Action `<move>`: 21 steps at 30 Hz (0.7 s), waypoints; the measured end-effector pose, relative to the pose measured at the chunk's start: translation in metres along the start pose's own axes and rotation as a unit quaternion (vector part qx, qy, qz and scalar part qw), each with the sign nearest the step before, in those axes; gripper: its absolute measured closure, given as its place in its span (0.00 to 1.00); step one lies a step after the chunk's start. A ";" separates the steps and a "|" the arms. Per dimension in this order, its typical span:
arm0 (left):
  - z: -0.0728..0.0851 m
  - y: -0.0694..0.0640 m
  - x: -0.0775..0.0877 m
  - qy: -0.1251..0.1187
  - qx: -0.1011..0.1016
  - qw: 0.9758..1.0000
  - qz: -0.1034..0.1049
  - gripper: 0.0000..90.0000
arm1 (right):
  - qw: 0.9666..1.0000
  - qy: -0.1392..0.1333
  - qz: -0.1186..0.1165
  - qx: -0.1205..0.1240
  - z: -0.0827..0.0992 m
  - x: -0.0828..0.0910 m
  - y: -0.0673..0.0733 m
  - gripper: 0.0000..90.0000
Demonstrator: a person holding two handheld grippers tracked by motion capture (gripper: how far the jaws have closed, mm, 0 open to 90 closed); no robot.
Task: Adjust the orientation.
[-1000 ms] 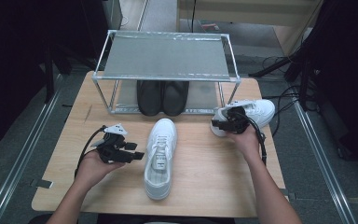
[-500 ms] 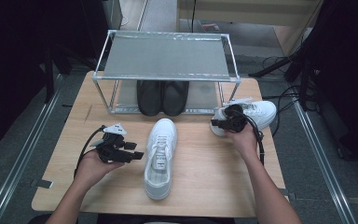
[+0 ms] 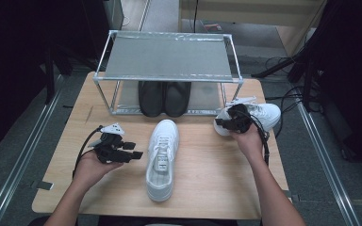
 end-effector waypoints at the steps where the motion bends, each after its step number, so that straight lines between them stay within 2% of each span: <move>1: -0.001 0.001 0.000 -0.001 0.001 1.000 0.002 0.49 | 1.000 -0.002 0.001 0.002 0.000 0.002 0.000 0.83; 7: -0.004 0.001 -0.002 0.000 -0.003 1.000 0.002 0.48 | 0.999 0.008 0.023 0.020 0.003 0.010 0.010 0.82; 15: -0.008 0.003 -0.003 -0.004 -0.006 1.000 0.004 0.48 | 1.000 0.004 0.005 0.029 0.010 0.024 0.023 0.82; 21: -0.010 0.006 -0.001 -0.015 -0.004 1.000 0.008 0.49 | 0.999 0.007 0.002 0.040 0.018 0.034 0.036 0.81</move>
Point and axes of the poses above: each handheld gripper's, and its own axes: x roughly backward along the jaws, z roughly out of its underside, y roughly to its left, the point moved 1 cm from there along -x, roughly forward along the jaws, and after that the axes turned 12 degrees about -x, right-handed, at the moved point
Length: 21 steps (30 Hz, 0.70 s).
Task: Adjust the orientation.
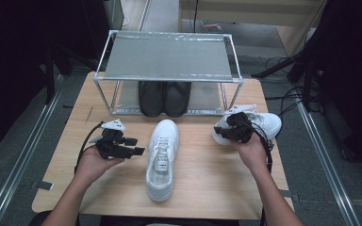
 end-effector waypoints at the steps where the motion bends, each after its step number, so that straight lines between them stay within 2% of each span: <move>1: -0.001 0.001 0.000 0.000 -0.001 1.000 0.001 0.49 | 1.000 0.000 0.000 -0.001 0.001 0.001 0.002 0.81; 9: -0.007 0.003 -0.004 -0.001 -0.008 1.000 0.006 0.49 | 0.999 0.004 0.003 0.035 0.008 0.009 0.026 0.81; 18: -0.012 0.004 -0.006 -0.008 -0.012 1.000 0.010 0.49 | 0.999 0.010 -0.022 0.027 0.020 0.018 0.048 0.81; 21: -0.014 0.005 -0.008 -0.006 -0.013 1.000 0.012 0.49 | 0.999 0.018 -0.011 0.040 0.024 0.018 0.058 0.81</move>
Point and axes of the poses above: each handheld gripper's, and its own axes: x roughly backward along the jaws, z roughly out of its underside, y roughly to its left, the point moved 1 cm from there along -x, roughly forward along the jaws, and after that the axes turned 12 degrees about -x, right-handed, at the moved point
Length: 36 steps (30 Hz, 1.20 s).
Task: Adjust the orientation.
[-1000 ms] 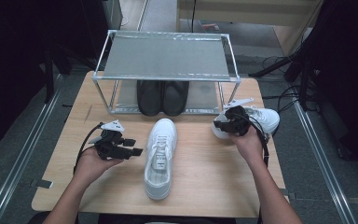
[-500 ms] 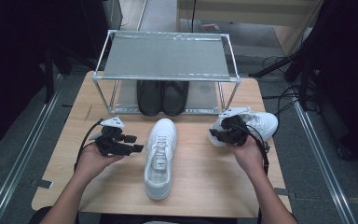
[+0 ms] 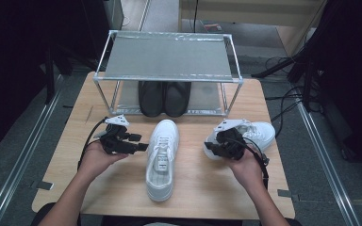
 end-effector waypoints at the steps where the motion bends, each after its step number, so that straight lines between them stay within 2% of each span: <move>1: -0.001 0.000 0.000 0.000 0.000 1.000 -0.001 0.49 | 1.000 0.002 0.004 0.008 0.001 0.000 0.004 0.81; 4: -0.003 0.001 -0.002 -0.001 -0.004 1.000 0.003 0.49 | 0.999 0.008 0.007 0.033 0.004 0.000 0.017 0.81; 9: -0.005 0.001 -0.004 -0.001 -0.007 1.000 0.005 0.49 | 0.998 0.018 -0.018 0.051 0.010 0.000 0.041 0.81; 16: -0.006 0.002 -0.006 -0.005 -0.007 1.000 0.006 0.49 | 0.996 0.031 -0.064 0.055 0.017 -0.005 0.066 0.81; 18: -0.008 0.002 -0.007 0.003 -0.012 1.000 0.007 0.49 | 0.994 0.038 -0.081 0.056 0.018 -0.008 0.071 0.81; 21: -0.008 0.002 -0.007 0.003 -0.012 1.000 0.008 0.49 | 0.993 0.048 -0.089 0.066 0.022 -0.012 0.080 0.81; 25: -0.008 0.002 -0.008 0.004 -0.010 1.000 0.008 0.49 | 0.989 0.061 -0.121 0.065 0.028 -0.013 0.090 0.83; 29: -0.008 0.002 -0.008 0.007 -0.011 1.000 0.009 0.49 | 0.986 0.069 -0.141 0.063 0.031 -0.016 0.094 0.83; 32: -0.007 0.002 -0.008 0.009 -0.012 1.000 0.008 0.49 | 0.982 0.085 -0.162 0.054 0.032 -0.021 0.090 0.84; 34: -0.007 0.002 -0.008 0.009 -0.012 1.000 0.008 0.49 | 0.980 0.094 -0.165 0.050 0.034 -0.022 0.089 0.84; 36: -0.007 0.002 -0.008 0.010 -0.012 1.000 0.008 0.49 | 0.979 0.100 -0.168 0.055 0.035 -0.023 0.089 0.84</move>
Point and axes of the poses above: each handheld gripper's, and its own axes: x roughly backward along the jaws, z roughly out of its underside, y roughly to its left, the point moved 1 cm from there along -x, roughly forward along the jaws, and after that the axes turned 12 degrees about -x, right-handed, at the moved point
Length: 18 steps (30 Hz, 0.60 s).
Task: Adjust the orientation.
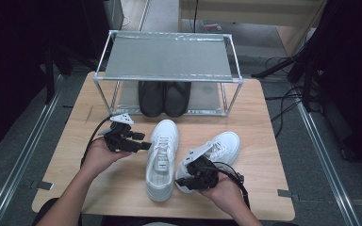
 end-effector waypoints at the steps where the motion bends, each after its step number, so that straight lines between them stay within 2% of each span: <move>1: 0.000 0.000 0.000 0.000 0.000 1.000 0.001 0.49 | 1.000 0.004 0.001 -0.003 0.001 0.000 0.000 0.84; 9: 0.000 -0.001 0.000 0.001 0.000 1.000 0.002 0.49 | 1.000 0.008 -0.022 -0.018 0.006 -0.010 -0.004 0.80; 14: 0.000 0.000 -0.001 0.001 0.001 1.000 0.000 0.48 | 0.999 -0.015 -0.033 -0.026 0.005 0.001 -0.009 0.73; 18: 0.000 0.000 0.000 0.001 0.000 1.000 -0.001 0.48 | 0.999 -0.031 -0.023 -0.026 0.004 0.011 -0.008 0.71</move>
Point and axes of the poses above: each handheld gripper's, and its own axes: x roughly backward along the jaws, z roughly out of its underside, y roughly to its left, the point moved 1 cm from there along -x, roughly forward along the jaws, and after that the axes turned 12 degrees about -x, right-handed, at the moved point
